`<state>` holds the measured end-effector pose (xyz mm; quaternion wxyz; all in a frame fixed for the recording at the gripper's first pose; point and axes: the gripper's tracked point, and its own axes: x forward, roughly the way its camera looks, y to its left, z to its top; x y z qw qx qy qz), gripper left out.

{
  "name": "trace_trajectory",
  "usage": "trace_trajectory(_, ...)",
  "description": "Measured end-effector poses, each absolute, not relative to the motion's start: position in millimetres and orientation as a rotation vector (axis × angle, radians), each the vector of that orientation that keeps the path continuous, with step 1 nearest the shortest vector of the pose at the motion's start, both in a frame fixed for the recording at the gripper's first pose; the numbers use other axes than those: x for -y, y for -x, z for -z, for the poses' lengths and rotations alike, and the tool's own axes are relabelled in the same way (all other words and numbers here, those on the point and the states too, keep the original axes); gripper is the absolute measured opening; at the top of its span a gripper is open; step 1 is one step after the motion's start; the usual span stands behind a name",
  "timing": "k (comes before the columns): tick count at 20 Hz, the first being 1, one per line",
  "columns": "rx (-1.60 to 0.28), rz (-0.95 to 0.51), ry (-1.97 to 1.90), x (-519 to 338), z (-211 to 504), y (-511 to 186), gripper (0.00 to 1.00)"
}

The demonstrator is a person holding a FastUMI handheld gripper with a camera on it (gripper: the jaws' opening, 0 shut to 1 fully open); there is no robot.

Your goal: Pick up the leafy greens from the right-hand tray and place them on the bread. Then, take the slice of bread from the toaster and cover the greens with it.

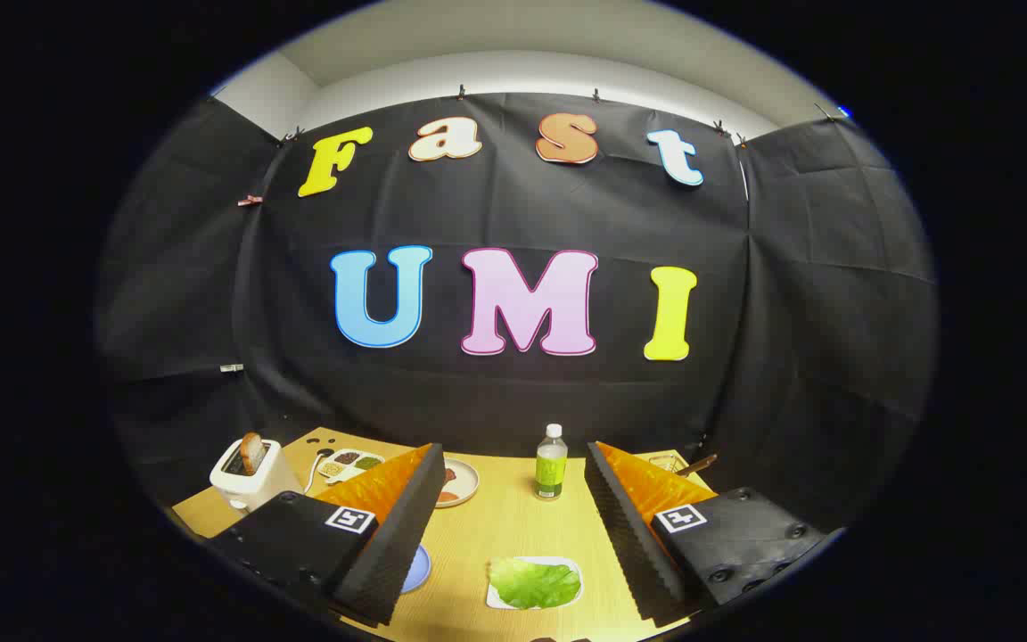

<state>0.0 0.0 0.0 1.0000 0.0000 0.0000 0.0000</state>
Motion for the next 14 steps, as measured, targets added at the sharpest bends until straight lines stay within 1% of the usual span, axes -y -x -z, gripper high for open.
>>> trace_trajectory(6, -0.021, 0.013, -0.029, 9, 5, 3, 0.98)
trace_trajectory(14, -0.042, -0.022, -0.032, 8, 9, 4, 0.98)
